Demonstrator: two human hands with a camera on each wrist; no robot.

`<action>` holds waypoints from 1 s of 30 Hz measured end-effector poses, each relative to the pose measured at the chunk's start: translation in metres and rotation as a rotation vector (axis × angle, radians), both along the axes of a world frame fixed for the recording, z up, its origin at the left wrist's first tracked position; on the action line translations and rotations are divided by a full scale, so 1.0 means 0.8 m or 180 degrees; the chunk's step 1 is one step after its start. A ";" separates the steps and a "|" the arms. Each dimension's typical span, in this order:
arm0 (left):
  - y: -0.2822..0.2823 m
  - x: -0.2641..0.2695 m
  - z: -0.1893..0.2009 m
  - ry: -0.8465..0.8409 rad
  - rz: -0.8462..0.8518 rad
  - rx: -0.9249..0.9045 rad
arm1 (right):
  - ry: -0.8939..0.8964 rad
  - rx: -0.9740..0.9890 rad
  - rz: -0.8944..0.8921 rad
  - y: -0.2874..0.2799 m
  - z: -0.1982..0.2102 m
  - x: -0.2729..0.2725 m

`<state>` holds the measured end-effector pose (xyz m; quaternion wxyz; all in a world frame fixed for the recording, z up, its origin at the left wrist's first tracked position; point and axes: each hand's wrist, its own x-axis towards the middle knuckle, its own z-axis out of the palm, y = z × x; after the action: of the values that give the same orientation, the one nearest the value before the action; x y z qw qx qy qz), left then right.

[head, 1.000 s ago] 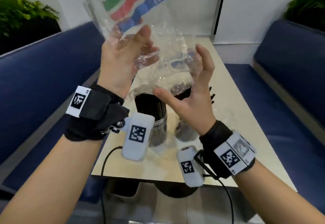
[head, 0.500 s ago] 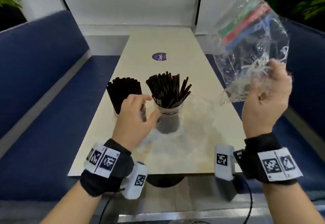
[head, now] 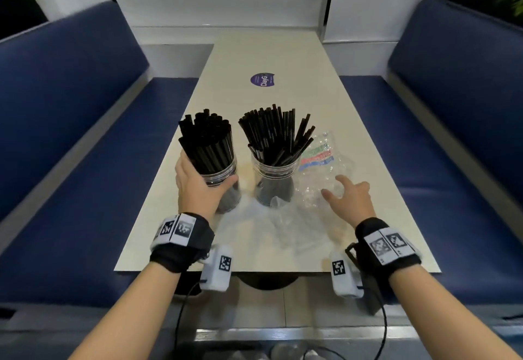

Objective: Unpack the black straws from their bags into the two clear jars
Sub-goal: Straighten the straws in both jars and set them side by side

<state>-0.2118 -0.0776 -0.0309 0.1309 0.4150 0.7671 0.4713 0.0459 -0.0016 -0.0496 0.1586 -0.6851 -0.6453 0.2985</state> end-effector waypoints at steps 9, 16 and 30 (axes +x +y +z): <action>-0.017 0.011 0.021 0.0265 0.0202 -0.0014 | -0.0594 0.0745 0.0042 -0.001 0.016 -0.002; -0.019 0.073 0.028 0.0293 -0.0633 0.0568 | 0.0093 0.1378 0.0398 -0.010 0.062 -0.012; 0.076 0.083 -0.020 -0.1083 -0.0901 -0.0305 | 0.1000 0.0762 0.0980 0.006 0.108 -0.071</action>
<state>-0.1457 -0.0166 -0.0465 0.3428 0.4264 0.6896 0.4745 -0.0109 0.0029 0.0366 0.2896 -0.5003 -0.7402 0.3434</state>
